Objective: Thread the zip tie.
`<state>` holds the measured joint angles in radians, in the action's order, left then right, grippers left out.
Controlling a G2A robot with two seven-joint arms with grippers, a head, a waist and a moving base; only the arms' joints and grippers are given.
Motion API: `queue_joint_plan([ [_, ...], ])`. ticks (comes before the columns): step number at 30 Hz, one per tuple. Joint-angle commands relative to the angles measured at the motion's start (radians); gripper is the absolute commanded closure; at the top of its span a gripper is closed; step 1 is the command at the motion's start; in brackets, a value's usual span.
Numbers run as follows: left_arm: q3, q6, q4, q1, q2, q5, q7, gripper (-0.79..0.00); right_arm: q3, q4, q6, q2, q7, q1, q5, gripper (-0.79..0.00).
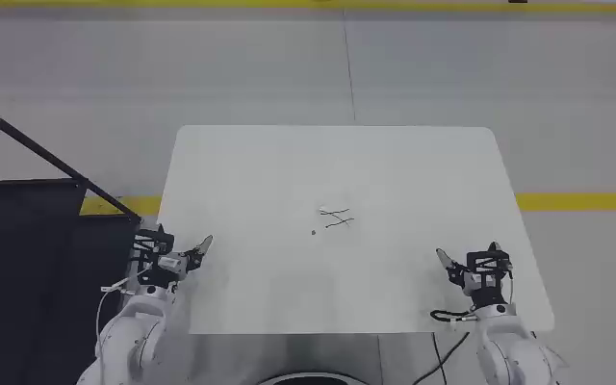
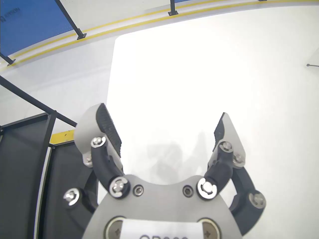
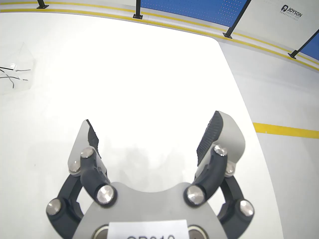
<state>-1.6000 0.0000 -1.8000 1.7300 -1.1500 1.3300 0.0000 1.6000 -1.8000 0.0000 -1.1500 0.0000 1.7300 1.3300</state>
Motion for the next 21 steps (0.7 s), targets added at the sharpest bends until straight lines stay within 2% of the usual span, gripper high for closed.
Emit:
queue_joint_plan([
  [1,0.0,0.0,0.0,0.0,0.0,0.0,0.0,-0.784,0.0,0.0,0.0,0.0,0.0,0.0,0.0,-0.784],
  [7,-0.002,-0.002,0.002,-0.001,-0.001,-0.017,0.002,-0.785,0.0,0.0,0.0,0.0,0.0,0.0,0.0,-0.785],
  [12,-0.02,-0.046,-0.004,-0.006,-0.007,-0.163,-0.01,-0.785,0.0,0.0,0.0,0.0,0.0,0.0,0.0,-0.785],
  [15,-0.014,-0.065,-0.024,-0.016,-0.01,-0.239,-0.069,-0.785,0.0,0.0,0.0,0.0,0.0,0.0,0.0,-0.785],
  [21,0.013,-0.097,-0.058,-0.056,-0.013,-0.396,-0.281,-0.785,0.0,0.0,0.0,0.0,0.0,0.0,0.0,-0.785],
])
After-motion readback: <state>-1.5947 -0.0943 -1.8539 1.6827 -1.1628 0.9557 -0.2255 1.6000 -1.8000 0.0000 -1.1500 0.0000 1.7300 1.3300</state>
